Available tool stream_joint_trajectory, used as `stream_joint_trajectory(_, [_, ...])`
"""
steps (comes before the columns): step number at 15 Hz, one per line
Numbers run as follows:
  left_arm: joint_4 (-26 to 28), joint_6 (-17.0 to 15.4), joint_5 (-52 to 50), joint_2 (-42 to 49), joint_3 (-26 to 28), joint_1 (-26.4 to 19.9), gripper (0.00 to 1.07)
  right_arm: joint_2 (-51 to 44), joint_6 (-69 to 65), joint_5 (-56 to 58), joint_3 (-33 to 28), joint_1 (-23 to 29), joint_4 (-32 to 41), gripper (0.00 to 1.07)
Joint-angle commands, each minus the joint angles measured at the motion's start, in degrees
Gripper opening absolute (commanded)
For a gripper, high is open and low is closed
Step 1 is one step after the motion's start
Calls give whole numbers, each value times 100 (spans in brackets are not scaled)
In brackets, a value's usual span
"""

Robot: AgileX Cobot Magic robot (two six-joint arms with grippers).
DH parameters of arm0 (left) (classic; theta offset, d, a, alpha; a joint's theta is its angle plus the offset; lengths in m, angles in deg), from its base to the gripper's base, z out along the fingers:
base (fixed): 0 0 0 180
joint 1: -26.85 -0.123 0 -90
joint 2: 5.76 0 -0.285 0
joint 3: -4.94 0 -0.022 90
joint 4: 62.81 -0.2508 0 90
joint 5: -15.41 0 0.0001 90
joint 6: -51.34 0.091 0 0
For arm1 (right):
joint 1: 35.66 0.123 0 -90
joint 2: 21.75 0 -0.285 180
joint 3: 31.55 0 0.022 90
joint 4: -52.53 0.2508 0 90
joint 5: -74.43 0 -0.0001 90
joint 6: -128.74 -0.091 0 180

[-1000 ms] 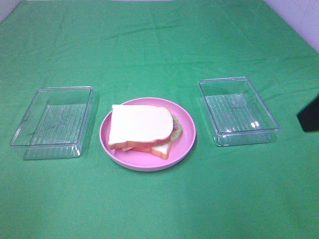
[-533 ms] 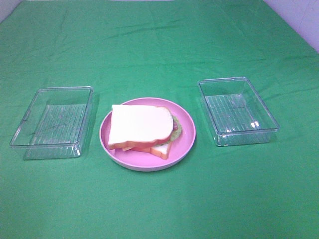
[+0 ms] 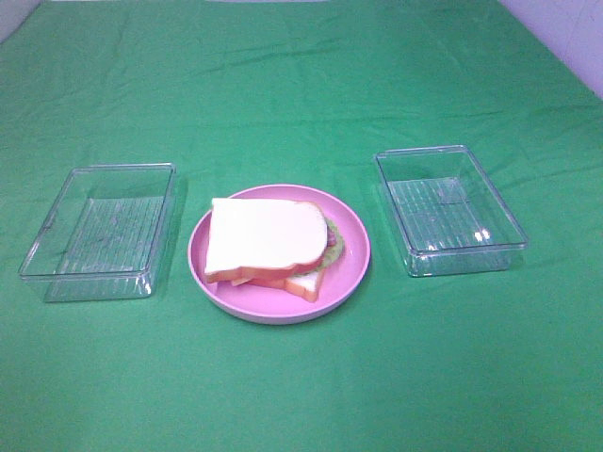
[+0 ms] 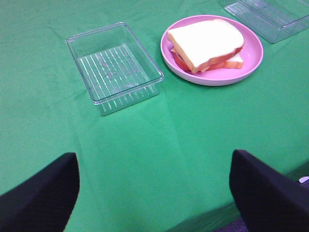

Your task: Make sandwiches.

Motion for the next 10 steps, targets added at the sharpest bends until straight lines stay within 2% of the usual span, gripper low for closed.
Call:
stream_joint_trajectory(1, [46, 11, -46, 46, 0, 11, 80, -46, -6, -74, -6, 6, -23, 69])
stream_joint_trajectory(8, [46, 11, -46, 46, 0, 11, 80, -46, -6, -74, -6, 6, -23, 69])
stream_joint_trajectory(10, [29, 11, -52, 46, 0, -63, 80, -46, -6, -74, -6, -183, 6, 69])
